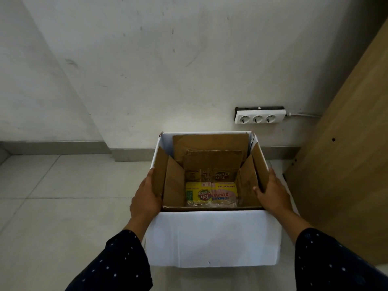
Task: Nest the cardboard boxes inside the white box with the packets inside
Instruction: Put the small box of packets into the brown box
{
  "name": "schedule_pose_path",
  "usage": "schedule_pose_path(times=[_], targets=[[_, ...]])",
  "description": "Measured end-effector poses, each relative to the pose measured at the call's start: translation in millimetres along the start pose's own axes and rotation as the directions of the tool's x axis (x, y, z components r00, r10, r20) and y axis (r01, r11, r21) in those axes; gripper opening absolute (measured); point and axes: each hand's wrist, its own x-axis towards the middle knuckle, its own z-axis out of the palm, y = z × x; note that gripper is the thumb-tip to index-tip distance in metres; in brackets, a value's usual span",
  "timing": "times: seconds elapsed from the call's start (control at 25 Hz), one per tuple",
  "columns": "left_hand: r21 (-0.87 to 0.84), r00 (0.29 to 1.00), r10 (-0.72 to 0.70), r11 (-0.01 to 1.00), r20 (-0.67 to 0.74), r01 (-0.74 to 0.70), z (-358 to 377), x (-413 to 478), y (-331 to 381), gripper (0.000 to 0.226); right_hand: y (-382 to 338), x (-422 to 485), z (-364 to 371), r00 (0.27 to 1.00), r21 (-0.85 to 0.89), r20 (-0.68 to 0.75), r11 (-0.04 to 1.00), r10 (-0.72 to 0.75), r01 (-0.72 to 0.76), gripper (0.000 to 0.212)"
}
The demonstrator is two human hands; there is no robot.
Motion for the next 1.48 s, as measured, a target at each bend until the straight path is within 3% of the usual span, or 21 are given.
schedule_pose_path(times=[0.36,1.0,1.12,1.24,1.32,1.48], targets=[[0.048,0.999,-0.025,0.998,-0.041,0.027,-39,55,-46,0.078,-64,17,49,0.996,-0.039,0.002,0.996,-0.085,0.085,0.094],[0.069,0.994,0.018,0.998,-0.106,-0.011,-42,118,-64,0.074,-94,52,70,0.999,-0.012,-0.048,1.000,-0.024,0.023,0.088],[0.060,0.997,0.030,0.998,-0.074,-0.025,-43,116,-65,0.079,-97,49,68,0.999,-0.011,-0.030,0.999,-0.033,0.032,0.090],[-0.048,0.997,0.059,0.997,0.049,-0.057,-50,109,-64,0.088,-97,43,60,0.998,-0.055,0.047,0.998,-0.036,0.038,0.094],[-0.102,0.994,0.059,0.993,0.089,-0.050,-62,99,-59,0.088,-104,35,48,0.994,-0.092,0.106,0.996,-0.012,0.022,0.089],[-0.026,0.994,0.107,0.994,0.033,-0.106,-97,82,-38,0.081,-148,9,20,0.993,-0.114,0.056,0.988,-0.103,0.108,0.071]])
